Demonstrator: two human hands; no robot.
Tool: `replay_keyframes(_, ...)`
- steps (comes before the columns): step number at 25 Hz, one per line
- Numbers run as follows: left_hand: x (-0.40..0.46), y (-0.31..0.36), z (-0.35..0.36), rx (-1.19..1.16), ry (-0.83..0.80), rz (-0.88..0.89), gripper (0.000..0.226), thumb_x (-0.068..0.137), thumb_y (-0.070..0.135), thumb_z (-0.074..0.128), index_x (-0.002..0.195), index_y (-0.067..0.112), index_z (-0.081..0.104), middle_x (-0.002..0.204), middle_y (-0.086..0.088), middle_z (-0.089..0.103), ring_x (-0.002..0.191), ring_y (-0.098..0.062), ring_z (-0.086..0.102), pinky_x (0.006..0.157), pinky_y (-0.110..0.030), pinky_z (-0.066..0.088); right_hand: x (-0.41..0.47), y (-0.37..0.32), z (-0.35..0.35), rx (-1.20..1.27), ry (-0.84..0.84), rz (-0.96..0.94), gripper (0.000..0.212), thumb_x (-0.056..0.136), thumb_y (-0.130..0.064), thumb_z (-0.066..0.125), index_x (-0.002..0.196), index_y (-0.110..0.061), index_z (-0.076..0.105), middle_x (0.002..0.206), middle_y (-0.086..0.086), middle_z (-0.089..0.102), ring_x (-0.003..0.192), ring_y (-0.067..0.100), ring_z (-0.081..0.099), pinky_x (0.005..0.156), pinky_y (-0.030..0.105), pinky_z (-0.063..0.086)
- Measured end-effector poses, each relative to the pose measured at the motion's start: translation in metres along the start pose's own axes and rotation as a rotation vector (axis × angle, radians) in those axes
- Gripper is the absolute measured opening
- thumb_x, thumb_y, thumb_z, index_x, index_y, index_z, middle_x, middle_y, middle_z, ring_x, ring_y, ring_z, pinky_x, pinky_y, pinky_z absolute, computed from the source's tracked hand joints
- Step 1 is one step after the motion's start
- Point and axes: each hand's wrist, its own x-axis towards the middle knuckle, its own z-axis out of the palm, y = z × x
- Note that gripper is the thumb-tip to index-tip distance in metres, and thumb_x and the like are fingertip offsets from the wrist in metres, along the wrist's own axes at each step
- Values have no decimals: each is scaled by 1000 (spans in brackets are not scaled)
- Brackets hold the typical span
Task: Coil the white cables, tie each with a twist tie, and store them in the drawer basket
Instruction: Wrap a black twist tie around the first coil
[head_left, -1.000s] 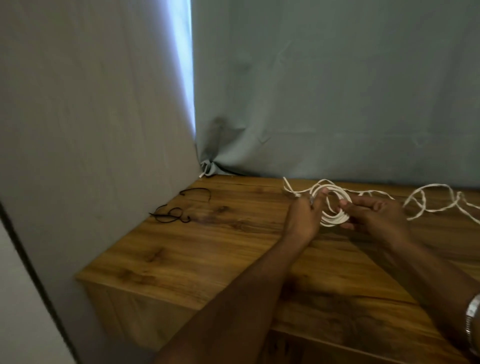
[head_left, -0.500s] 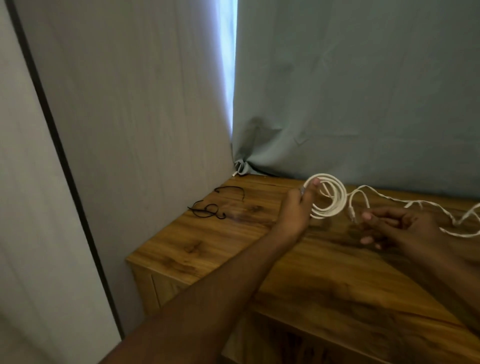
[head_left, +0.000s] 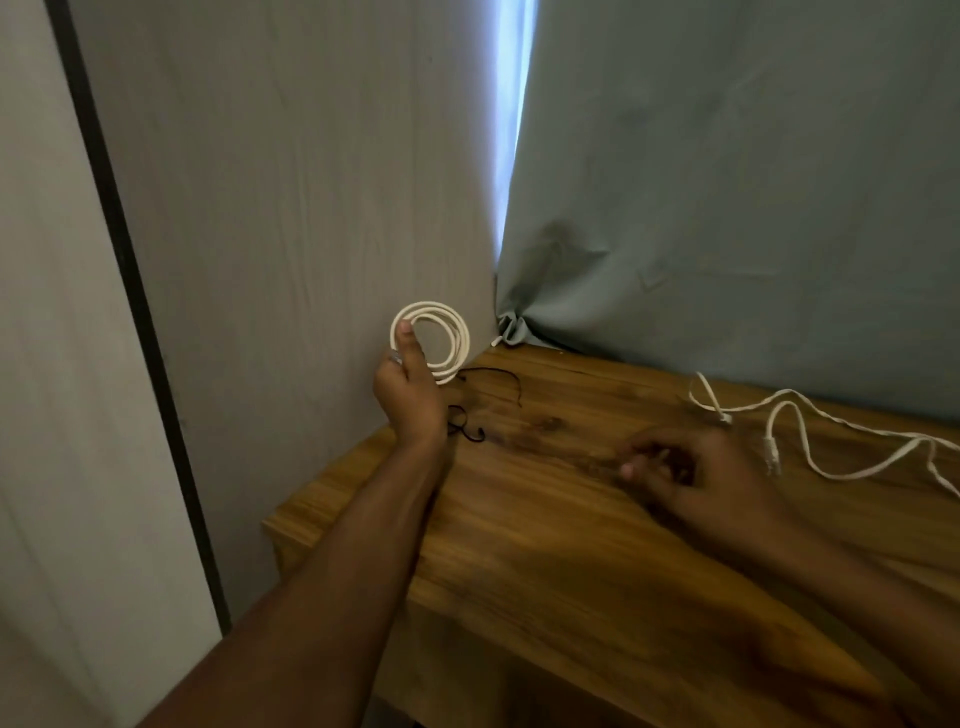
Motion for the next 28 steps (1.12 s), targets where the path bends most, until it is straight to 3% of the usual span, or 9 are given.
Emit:
replay_keyframes(4,-2,-8,2,79,-16,31,51,108,40,48,69,7,52,58,4,47,54,-8,43,49,-15,36,68,-49,68,-110,-84,-160,35,94,-43,68,129,-37,66,105,-15,68,91,7,64,79,37,59)
replay_keyframes(7,-1,-8,0,99,-2,38,51,108,39,48,65,10,47,57,4,44,53,-7,40,50,-15,35,107,-65,115,-373,-35,-301,25,89,-48,68,106,-31,74,95,-7,69,85,17,66,67,34,54)
replay_keyframes(9,-3,-6,0,107,5,42,51,108,39,48,64,14,44,58,5,44,52,-6,40,49,-16,35,123,-67,132,-421,-25,-242,23,86,-46,72,92,-24,73,91,-1,69,82,21,65,62,32,47)
replay_keyframes(11,-6,-3,0,106,7,46,49,108,37,48,65,15,45,58,5,44,52,-6,40,50,-15,35,128,-66,137,-358,3,-198,15,87,-36,73,86,-21,72,90,2,70,83,23,65,62,32,44)
replay_keyframes(13,-8,-1,0,99,39,58,49,109,36,48,65,14,44,58,6,42,51,-6,40,50,-15,35,125,-63,132,-272,20,-159,15,90,-30,68,81,-19,73,85,2,71,80,22,66,63,34,52)
replay_keyframes(16,-8,-2,-2,72,87,101,44,109,34,48,72,11,50,58,9,44,51,-2,45,53,-18,33,111,-47,106,-66,13,-17,17,91,-33,69,79,-21,73,77,-3,71,75,14,66,70,38,59)
replay_keyframes(19,-7,-7,-2,90,74,171,45,108,37,48,81,4,61,64,7,50,61,-12,47,61,-27,33,85,-26,63,113,38,136,17,92,-31,72,78,-22,75,78,-2,74,74,15,69,68,36,57)
replay_keyframes(24,-21,-10,5,248,-131,315,41,109,35,48,79,8,56,63,4,47,66,-21,49,62,-32,28,22,13,-10,397,85,245,21,92,-12,68,74,-4,75,75,21,74,45,16,52,45,24,39)
replay_keyframes(28,-46,-7,19,290,-328,370,36,109,35,48,100,8,70,84,-3,67,78,-23,63,68,-33,44,-14,43,-36,528,114,321,26,89,-10,68,67,3,68,59,10,63,40,16,42,40,22,32)
